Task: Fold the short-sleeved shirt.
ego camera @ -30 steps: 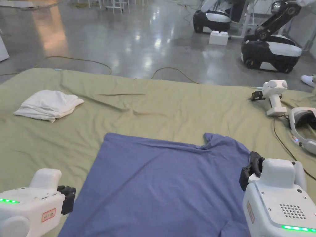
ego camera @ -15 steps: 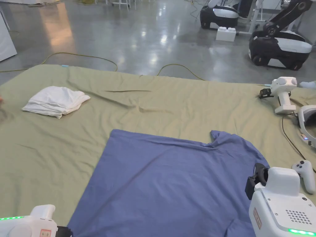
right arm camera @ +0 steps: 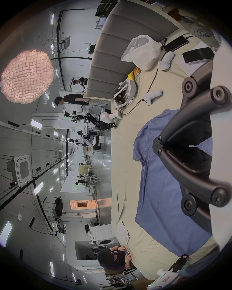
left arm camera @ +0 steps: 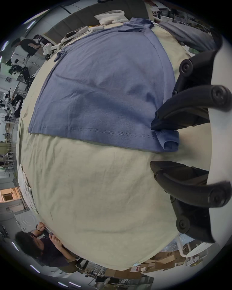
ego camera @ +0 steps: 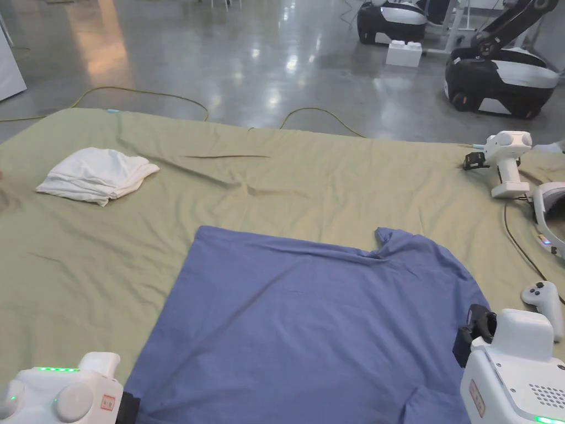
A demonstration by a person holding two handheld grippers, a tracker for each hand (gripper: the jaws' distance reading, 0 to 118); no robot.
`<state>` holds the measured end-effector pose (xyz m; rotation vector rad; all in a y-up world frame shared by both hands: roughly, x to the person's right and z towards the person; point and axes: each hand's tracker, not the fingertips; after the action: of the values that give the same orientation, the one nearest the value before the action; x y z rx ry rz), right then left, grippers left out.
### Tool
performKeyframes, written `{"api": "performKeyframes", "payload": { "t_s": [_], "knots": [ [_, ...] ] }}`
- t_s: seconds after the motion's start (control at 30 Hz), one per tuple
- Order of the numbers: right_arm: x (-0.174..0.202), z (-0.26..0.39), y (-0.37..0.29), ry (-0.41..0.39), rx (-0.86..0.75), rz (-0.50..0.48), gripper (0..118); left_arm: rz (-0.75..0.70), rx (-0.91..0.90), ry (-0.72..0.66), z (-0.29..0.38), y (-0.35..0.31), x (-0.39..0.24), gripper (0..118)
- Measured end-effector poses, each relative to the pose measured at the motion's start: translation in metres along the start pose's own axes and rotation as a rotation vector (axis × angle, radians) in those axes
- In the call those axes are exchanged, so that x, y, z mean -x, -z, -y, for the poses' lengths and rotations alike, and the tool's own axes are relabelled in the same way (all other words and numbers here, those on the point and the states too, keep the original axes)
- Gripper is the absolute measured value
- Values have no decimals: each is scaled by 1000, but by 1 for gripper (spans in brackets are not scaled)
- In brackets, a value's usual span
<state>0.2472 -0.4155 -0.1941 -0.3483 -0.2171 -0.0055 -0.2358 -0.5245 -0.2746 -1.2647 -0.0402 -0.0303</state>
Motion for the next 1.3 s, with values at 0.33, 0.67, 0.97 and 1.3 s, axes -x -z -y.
{"api": "performKeyframes", "payload": {
  "t_s": [0.33, 0.67, 0.97, 1.3],
  "knots": [
    [-32, 12, -20, -115, 140, 57, 25, 68, -74, -26, 8, 5, 17, 8],
    [-102, 68, -29, -13, 670, -8, 63, 138, -119, -64, 17, -25, 23, 8],
    [-99, 122, -12, -27, 843, -28, 58, 127, -115, -43, 17, -31, 12, 8],
    [-91, 111, -2, -79, 849, -67, 8, 128, -117, -46, 17, -33, 10, 8]
  ]
}}
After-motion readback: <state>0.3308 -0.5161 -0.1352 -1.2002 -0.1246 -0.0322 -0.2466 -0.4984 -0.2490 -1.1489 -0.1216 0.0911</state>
